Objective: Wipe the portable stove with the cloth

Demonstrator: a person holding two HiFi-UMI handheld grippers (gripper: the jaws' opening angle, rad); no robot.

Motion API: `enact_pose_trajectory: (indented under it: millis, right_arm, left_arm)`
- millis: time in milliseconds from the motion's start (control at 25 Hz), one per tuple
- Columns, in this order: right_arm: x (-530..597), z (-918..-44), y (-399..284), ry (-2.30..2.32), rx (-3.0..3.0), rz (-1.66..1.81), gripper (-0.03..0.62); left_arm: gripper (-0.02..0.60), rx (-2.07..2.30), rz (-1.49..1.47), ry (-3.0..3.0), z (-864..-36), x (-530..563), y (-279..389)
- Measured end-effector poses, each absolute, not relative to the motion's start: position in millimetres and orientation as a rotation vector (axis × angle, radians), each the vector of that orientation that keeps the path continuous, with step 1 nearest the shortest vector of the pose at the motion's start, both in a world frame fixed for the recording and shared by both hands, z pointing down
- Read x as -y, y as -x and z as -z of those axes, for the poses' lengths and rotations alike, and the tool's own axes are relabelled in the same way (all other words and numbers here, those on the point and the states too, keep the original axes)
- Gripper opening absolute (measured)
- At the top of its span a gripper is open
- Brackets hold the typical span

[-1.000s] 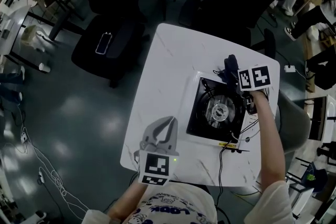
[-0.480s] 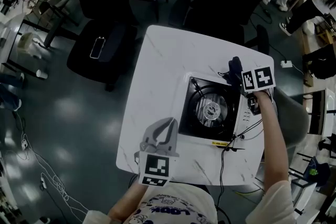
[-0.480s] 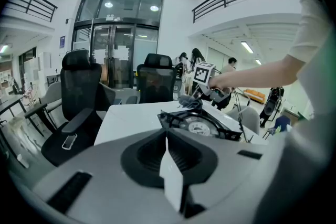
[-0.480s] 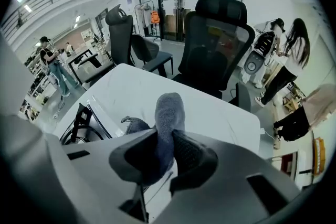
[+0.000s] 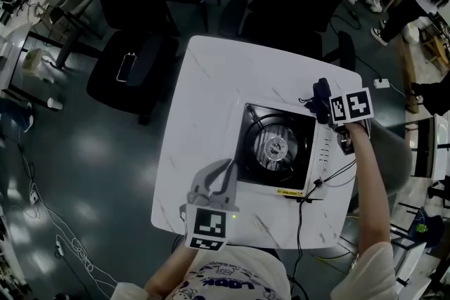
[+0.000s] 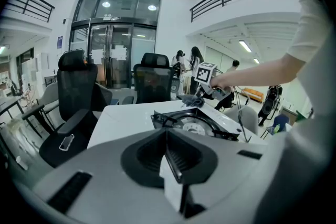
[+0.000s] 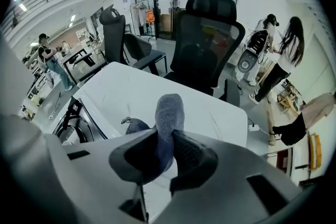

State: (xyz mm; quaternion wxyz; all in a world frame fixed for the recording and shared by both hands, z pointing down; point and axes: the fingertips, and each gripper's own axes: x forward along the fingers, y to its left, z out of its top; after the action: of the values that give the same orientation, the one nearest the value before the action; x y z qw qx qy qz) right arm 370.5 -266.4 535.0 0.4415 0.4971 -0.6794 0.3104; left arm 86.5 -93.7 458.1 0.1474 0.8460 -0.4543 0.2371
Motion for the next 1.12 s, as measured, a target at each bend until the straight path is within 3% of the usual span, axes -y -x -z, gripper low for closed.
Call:
enact_pose_trajectory:
  millis: [1120]
  right_arm:
    - [224.8,-541.1,-451.4,-1.436,1.622,-0.840,0.091]
  left_arm:
    - [0.021,1.214,-0.711,-2.513,-456.9,88.6,-139.1]
